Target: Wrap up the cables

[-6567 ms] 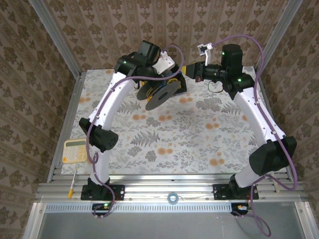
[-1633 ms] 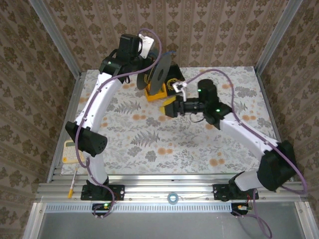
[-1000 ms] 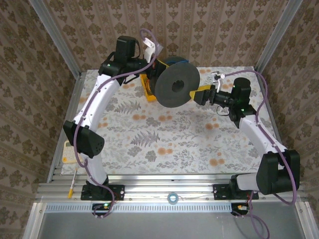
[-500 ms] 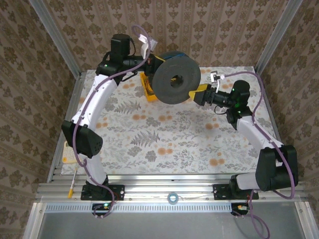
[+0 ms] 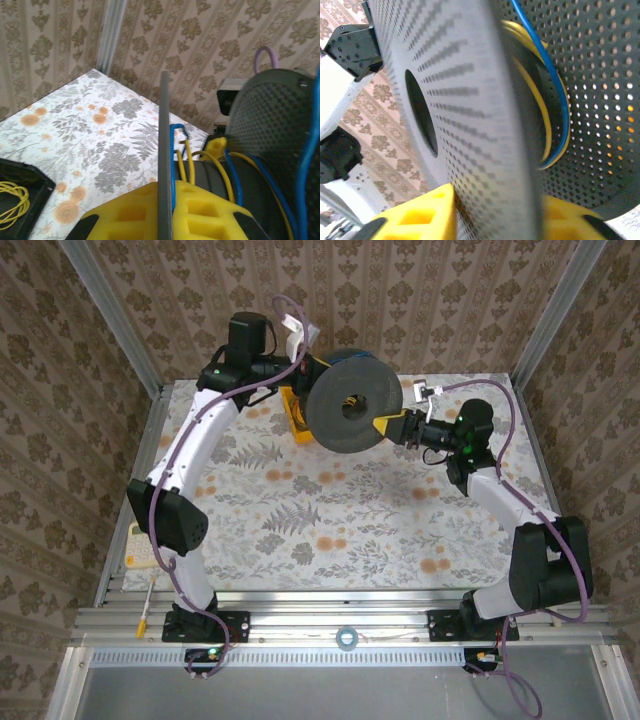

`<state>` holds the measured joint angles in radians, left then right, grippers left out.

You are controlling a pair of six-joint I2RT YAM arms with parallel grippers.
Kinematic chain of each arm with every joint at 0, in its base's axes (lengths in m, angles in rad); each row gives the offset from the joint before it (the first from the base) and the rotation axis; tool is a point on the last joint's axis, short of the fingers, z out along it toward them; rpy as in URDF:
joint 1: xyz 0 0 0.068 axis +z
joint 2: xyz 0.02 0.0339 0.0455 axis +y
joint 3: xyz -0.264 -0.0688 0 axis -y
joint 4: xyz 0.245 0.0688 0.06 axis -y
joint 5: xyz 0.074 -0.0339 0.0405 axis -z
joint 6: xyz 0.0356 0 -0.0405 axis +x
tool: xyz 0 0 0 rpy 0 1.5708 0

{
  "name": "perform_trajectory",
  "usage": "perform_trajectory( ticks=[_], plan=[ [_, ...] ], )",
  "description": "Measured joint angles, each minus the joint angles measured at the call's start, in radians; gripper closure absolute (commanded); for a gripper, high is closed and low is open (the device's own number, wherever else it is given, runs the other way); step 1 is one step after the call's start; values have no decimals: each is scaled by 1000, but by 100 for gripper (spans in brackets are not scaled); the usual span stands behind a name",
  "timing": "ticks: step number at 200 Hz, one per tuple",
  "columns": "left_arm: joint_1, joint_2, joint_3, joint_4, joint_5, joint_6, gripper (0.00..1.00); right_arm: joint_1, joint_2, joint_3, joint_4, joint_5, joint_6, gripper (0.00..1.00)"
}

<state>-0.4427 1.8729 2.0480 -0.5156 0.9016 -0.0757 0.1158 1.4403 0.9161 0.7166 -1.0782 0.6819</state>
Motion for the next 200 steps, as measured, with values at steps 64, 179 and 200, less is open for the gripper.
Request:
perform_trajectory(
  ticks=[64,179,200],
  plan=[
    [10,0,26,-149,-276,66,20,10,-80,-54,-11,-31,3,100],
    [162,-246,-143,-206,-904,69,0,67,-97,-275,-169,56,51,100],
    [152,-327,-243,-164,-944,69,0,117,-7,-277,-151,74,64,100]
  ],
)
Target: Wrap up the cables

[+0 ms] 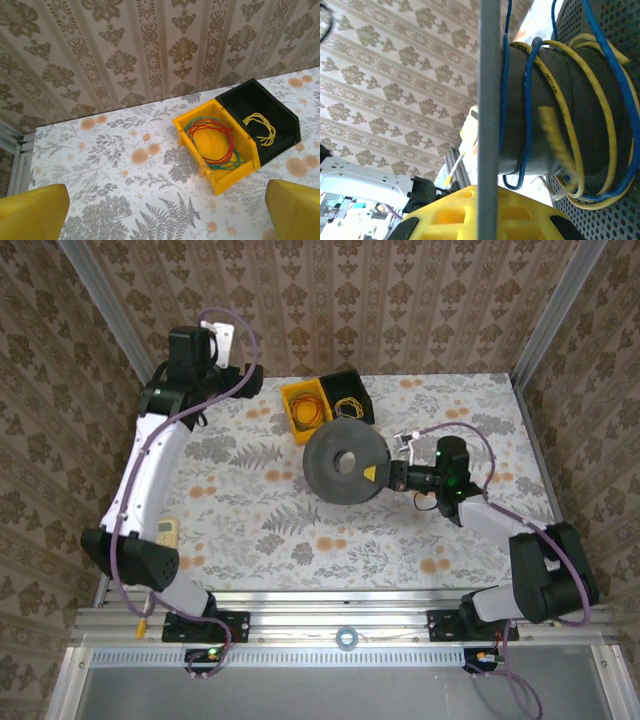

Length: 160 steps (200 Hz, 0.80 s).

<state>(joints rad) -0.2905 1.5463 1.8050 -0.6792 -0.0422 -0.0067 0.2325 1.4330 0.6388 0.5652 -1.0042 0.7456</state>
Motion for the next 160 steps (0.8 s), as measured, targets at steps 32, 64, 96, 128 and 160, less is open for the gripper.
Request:
perform_trajectory(
  ticks=[32,64,96,128,160],
  plan=[
    [-3,-104,-204,71,-47,-1,0,71,254,-6,164,32,99,100],
    [-16,-177,-367,96,-85,-2,0,79,414,-35,414,27,241,100],
    [-30,-226,-424,106,-103,-5,0,82,428,-36,484,38,256,100],
    [-37,-248,-452,124,-108,-24,0,78,428,-47,484,45,248,99],
    [-59,-248,-482,137,-113,-39,0,51,427,-95,501,60,238,73]
  ],
)
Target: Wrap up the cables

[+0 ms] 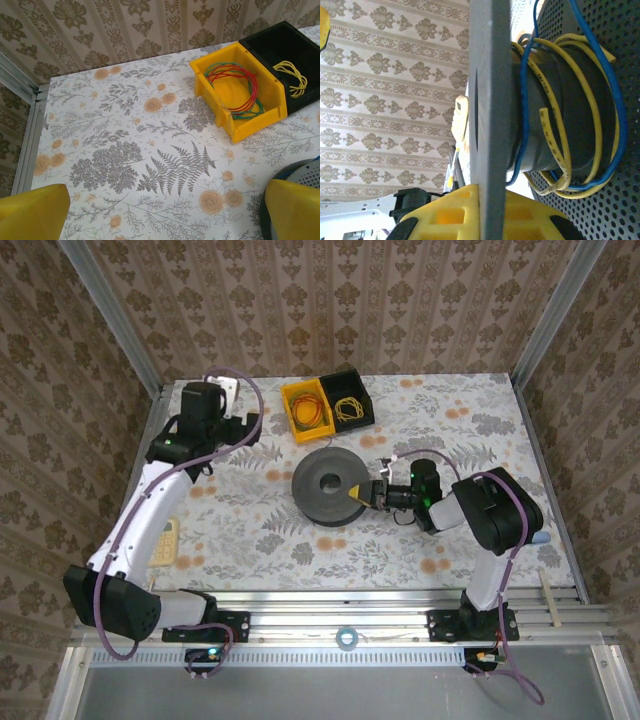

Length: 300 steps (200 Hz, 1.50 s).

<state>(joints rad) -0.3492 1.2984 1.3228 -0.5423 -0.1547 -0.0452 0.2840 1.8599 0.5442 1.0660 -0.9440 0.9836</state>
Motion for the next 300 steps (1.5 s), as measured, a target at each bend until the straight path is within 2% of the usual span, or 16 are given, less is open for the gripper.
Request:
perform_trajectory(
  ticks=[46,72,81,122,146,166,190,214,247,300],
  plan=[
    [-27,0,-14,2,-8,-8,0,-14,-16,-47,-84,53,-84,37],
    [-31,0,-14,0,-12,-11,0,-23,-134,-47,-225,74,-161,18],
    [-31,0,-14,1,-15,-12,0,-32,-201,-47,-293,81,-197,1],
    [-31,-67,-105,79,-14,-11,0,-81,-610,22,-787,195,-456,0],
    [-31,-143,-232,186,-10,-7,0,-111,-841,90,-1020,335,-601,0],
    [-29,-177,-338,297,-17,0,0,-134,-1015,95,-1103,496,-695,0],
    [-21,-185,-467,440,-71,15,0,-159,-1120,52,-1043,687,-793,0],
    [21,-182,-634,644,-134,43,0,-182,-1059,-49,-862,830,-881,0],
    [117,-78,-755,838,-208,54,0,-237,-735,-116,-661,963,-949,0],
    [225,76,-802,1052,-230,69,0,-269,-429,-151,-389,981,-953,0]
  ],
)
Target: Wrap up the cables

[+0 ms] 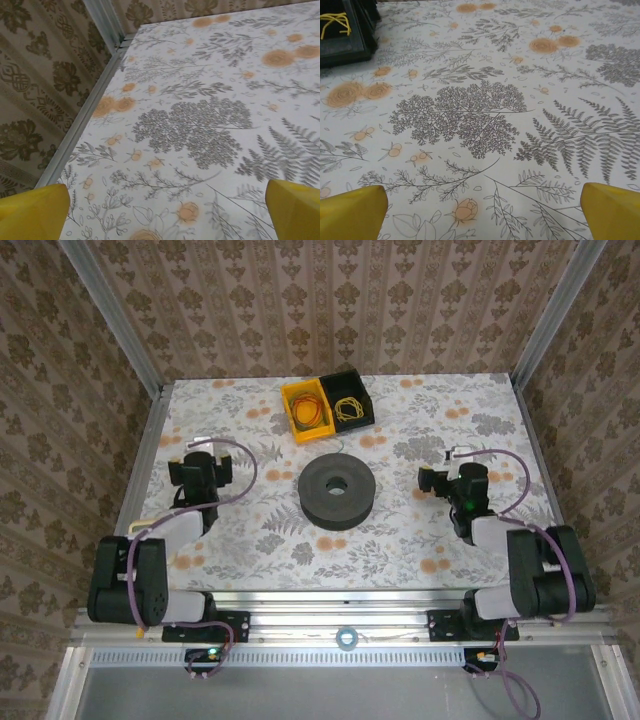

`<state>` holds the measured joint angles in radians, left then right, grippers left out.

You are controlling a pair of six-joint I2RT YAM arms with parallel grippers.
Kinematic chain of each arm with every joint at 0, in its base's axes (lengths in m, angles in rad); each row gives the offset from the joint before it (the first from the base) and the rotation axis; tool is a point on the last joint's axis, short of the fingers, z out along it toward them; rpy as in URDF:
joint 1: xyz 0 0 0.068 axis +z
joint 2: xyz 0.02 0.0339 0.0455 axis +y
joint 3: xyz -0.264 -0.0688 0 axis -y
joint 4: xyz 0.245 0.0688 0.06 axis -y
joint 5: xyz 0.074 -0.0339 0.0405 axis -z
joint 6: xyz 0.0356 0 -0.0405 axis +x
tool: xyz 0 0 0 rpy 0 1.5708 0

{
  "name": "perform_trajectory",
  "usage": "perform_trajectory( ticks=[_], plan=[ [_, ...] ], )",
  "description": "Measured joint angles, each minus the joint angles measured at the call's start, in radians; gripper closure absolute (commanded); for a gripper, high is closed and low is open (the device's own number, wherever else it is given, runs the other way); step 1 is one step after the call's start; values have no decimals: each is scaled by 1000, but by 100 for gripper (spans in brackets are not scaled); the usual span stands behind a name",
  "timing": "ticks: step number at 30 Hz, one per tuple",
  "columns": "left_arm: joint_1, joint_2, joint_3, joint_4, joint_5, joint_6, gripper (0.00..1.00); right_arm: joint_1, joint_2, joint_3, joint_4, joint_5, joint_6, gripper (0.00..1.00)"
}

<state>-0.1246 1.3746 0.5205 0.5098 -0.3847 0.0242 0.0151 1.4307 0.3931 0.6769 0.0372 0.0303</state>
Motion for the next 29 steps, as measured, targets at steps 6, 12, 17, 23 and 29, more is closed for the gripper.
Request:
perform_trajectory(
  ticks=[6,12,17,23,29],
  plan=[
    [80,134,-80,156,70,-5,0,-16,103,4,86,-23,3,0],
    [89,159,-115,327,159,-5,0,-22,103,5,131,-26,3,0],
    [92,182,-147,372,173,-4,0,-21,103,4,138,-25,3,0],
    [90,182,-147,418,177,-4,0,-19,103,5,146,-25,2,0],
    [79,182,-147,422,179,3,0,-16,103,5,146,-25,2,0]
  ],
)
